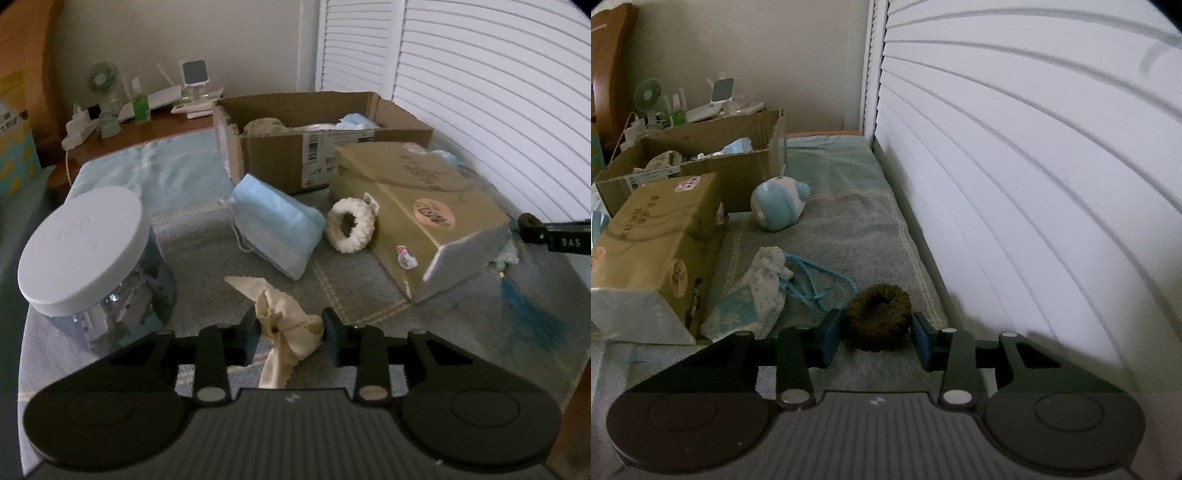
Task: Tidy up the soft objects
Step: 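Grasp the knotted beige cloth with the left tool while the right tool lifts the brown ring, then lower the brown ring into the cardboard box and open the right tool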
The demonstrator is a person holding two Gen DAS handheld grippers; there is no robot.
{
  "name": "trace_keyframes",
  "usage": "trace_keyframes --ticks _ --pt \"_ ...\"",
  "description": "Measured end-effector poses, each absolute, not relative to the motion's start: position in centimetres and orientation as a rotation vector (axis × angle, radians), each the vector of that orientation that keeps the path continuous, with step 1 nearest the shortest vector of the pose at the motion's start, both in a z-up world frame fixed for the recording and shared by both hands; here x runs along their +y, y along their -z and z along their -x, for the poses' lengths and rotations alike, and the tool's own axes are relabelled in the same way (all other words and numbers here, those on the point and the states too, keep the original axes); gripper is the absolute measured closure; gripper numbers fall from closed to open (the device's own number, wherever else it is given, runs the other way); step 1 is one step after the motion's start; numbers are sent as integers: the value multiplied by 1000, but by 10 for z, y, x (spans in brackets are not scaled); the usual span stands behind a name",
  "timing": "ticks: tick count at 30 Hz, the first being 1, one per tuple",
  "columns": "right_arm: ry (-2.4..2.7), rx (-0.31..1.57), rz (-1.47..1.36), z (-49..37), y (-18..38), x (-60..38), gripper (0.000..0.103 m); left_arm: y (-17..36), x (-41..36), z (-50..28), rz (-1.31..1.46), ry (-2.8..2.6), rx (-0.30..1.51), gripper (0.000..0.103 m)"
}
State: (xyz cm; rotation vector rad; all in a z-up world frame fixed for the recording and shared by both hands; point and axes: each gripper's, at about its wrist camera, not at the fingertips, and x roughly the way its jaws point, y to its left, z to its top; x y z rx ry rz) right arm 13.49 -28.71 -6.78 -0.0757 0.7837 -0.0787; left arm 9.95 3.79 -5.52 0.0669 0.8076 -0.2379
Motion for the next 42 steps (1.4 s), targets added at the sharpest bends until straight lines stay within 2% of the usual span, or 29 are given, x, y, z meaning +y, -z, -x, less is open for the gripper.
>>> trace_keyframes --ticks 19,32,42 --pt "-105 689 110 -128 0 -250 58 10 34 -76 -169 415 782 70" --pt "-379 644 180 -205 -40 -163 58 3 51 -73 -148 390 764 70" --pt "-458 694 206 -268 -31 -110 57 2 63 -83 -121 350 757 70"
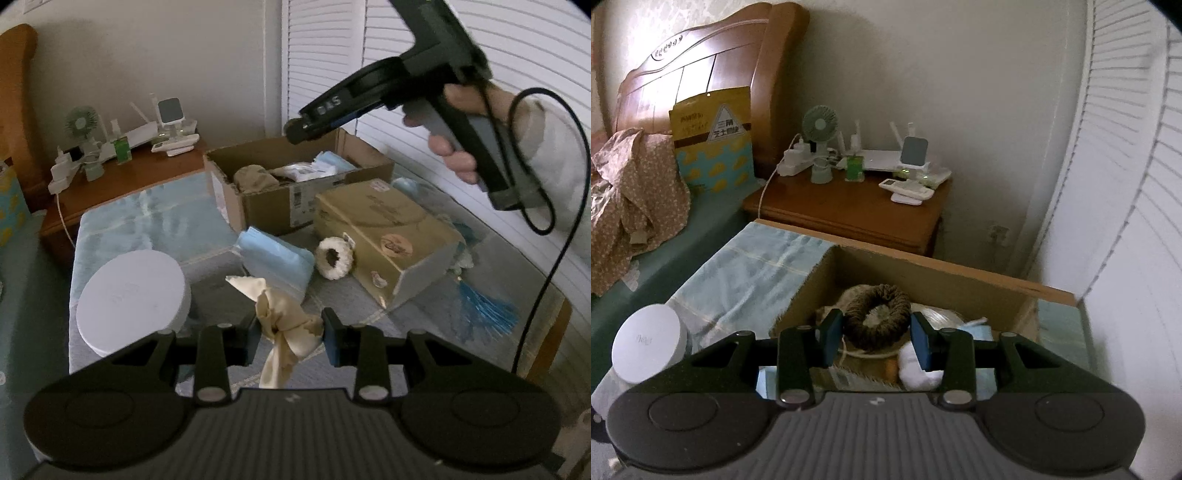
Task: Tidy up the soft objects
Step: 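Lower the brown ring into the cardboard box and open the right tool, then carry the beige cloth into the cardboard box and open the left tool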
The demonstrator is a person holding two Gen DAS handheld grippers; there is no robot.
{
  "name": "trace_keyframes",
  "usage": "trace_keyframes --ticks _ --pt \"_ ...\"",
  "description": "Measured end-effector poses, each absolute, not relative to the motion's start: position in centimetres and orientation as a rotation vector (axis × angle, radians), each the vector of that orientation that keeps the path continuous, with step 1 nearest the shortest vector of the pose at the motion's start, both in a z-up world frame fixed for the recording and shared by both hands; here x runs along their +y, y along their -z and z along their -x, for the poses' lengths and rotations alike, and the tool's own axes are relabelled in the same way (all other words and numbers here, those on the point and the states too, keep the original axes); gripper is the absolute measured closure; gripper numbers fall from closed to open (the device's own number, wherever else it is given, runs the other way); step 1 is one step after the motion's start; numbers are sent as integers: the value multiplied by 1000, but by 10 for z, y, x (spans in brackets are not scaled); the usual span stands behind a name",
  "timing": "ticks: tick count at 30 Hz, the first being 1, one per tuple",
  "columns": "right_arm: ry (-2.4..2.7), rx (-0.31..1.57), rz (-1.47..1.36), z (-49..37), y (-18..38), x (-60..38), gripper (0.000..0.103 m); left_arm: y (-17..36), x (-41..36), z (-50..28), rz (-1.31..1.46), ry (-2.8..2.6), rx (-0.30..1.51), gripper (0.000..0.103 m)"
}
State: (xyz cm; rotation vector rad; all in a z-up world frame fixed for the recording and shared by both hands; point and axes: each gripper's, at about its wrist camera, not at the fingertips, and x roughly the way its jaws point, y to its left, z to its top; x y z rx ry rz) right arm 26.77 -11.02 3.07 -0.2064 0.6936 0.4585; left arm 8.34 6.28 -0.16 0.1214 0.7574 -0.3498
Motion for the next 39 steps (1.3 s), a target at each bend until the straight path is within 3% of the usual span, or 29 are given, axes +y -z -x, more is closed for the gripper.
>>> trace_keyframes --ticks 1,5,10,26,39 --pt "-465 698 208 -271 -29 -107 53 2 63 -84 -120 348 758 70" --pt "-469 692 200 -269 -24 -106 16 2 63 -86 -118 348 759 70" --pt "-472 696 177 -256 -23 -116 0 0 61 -88 -122 361 757 70" --pt "-364 707 137 -168 -21 -163 0 -28 50 -111 -126 372 734 70" --pt "-304 671 82 -130 -18 -195 0 -62 13 -192 -139 425 696 69"
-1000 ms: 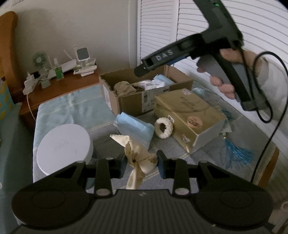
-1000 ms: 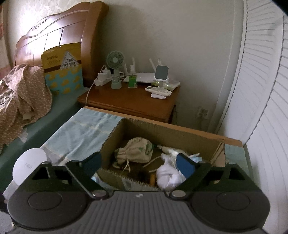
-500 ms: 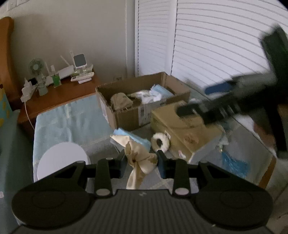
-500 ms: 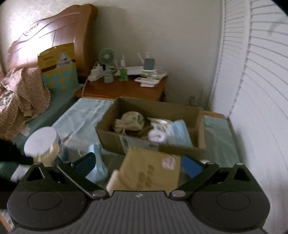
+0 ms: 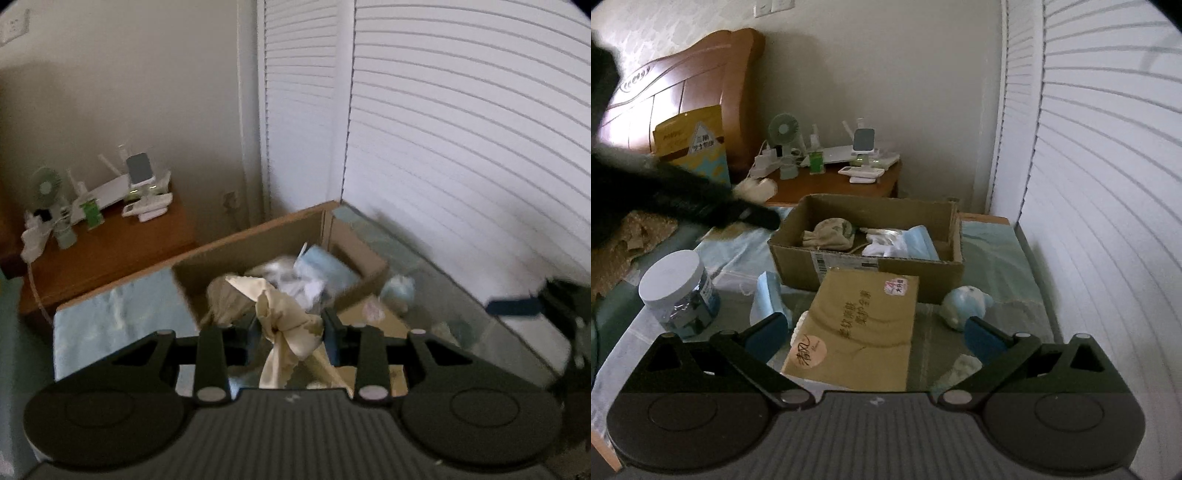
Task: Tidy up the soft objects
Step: 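Carry the beige cloth into the cardboard box and open the left tool, then move the right tool toward the white-blue patterned pouch on the bed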
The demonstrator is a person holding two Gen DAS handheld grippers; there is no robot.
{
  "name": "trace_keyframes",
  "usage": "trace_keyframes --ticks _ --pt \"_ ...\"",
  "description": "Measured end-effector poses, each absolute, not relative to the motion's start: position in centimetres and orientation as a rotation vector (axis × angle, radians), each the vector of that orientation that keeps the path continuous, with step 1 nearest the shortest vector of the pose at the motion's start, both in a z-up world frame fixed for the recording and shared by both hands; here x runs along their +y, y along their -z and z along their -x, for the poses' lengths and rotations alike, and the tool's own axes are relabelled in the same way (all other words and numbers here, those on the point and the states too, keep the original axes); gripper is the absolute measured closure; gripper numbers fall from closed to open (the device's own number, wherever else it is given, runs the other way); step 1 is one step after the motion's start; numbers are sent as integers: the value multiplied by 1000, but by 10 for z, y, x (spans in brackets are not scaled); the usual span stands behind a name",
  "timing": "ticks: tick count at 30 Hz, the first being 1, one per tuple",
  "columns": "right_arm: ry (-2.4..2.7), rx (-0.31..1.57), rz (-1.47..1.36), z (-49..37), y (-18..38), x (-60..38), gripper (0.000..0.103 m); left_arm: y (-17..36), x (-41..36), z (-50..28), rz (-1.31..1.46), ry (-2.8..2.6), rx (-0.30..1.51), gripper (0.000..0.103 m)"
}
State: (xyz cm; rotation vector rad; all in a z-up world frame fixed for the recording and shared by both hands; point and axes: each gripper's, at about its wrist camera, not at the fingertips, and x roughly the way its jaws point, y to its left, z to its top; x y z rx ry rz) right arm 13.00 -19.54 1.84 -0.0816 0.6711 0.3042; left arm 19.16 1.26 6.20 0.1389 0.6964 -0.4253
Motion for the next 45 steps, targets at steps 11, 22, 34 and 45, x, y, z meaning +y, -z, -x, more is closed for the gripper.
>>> trace_keyframes --ticks 11,22,34,45 --pt "-262 663 45 -126 -17 -217 0 -60 -17 -256 -133 424 730 69" --pt "-232 672 24 -128 -13 -228 0 -50 -28 -279 -151 358 716 12" --pt "-230 657 21 -124 -18 -231 0 -59 -22 -255 -152 363 699 5" --pt "-224 649 28 -114 -20 -231 0 -59 -16 -217 -154 375 687 4"
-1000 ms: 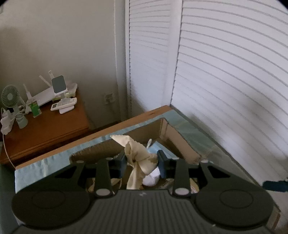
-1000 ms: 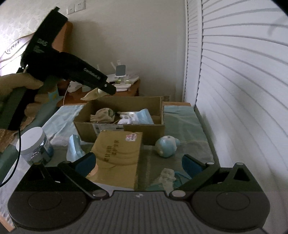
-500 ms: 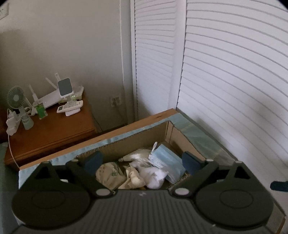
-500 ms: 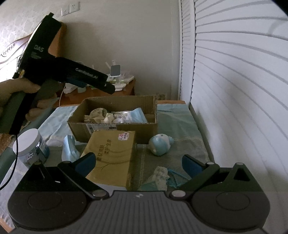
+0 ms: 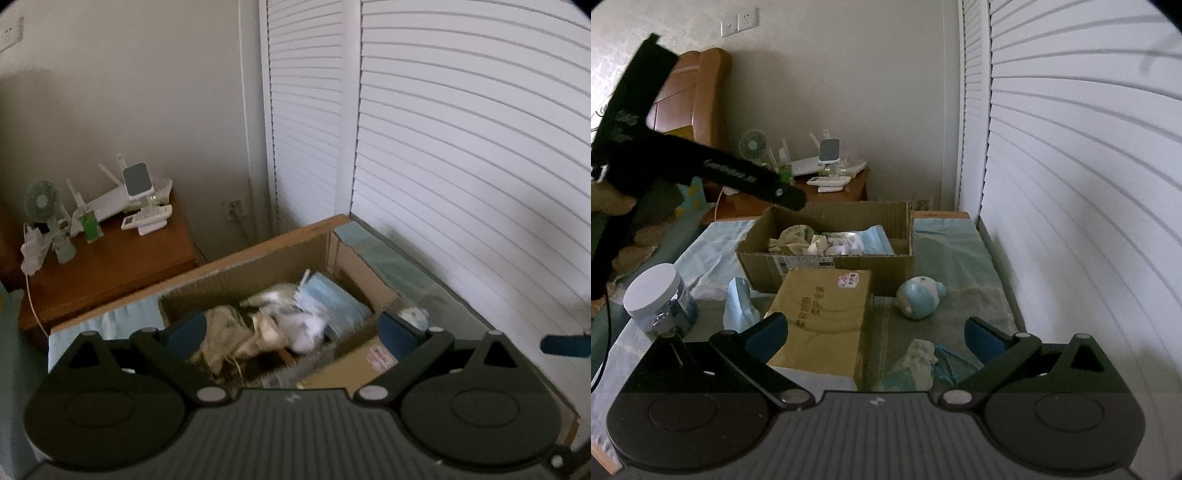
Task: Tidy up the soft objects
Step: 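Move the right tool toward the white-blue patterned pouch on the bed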
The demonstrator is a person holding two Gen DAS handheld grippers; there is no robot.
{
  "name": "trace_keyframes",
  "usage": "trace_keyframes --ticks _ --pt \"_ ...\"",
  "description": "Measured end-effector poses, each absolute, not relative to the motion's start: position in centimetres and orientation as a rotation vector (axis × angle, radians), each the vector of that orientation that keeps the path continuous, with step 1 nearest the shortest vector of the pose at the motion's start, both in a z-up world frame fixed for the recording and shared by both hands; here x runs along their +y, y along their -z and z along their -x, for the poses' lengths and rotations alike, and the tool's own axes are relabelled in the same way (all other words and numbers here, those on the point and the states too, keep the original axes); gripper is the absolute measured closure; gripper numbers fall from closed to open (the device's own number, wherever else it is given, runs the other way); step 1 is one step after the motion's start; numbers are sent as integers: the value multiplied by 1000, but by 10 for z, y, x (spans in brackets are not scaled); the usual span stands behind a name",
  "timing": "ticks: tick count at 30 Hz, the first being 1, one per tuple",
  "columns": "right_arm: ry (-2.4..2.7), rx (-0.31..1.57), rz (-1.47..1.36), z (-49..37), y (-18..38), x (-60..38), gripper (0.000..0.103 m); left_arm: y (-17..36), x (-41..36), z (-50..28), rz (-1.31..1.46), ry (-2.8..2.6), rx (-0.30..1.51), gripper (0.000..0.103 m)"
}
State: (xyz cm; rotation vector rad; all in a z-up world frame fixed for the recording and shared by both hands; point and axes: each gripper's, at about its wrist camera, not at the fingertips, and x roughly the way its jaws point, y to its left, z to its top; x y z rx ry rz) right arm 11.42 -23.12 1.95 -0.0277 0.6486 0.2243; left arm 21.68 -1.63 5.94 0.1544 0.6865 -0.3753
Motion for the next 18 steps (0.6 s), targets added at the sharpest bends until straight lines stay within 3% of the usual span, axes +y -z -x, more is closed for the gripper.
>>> trace_keyframes --ticks 18 --pt "-134 750 75 -102 21 -256 0 -26 12 -115 -87 308 688 2"
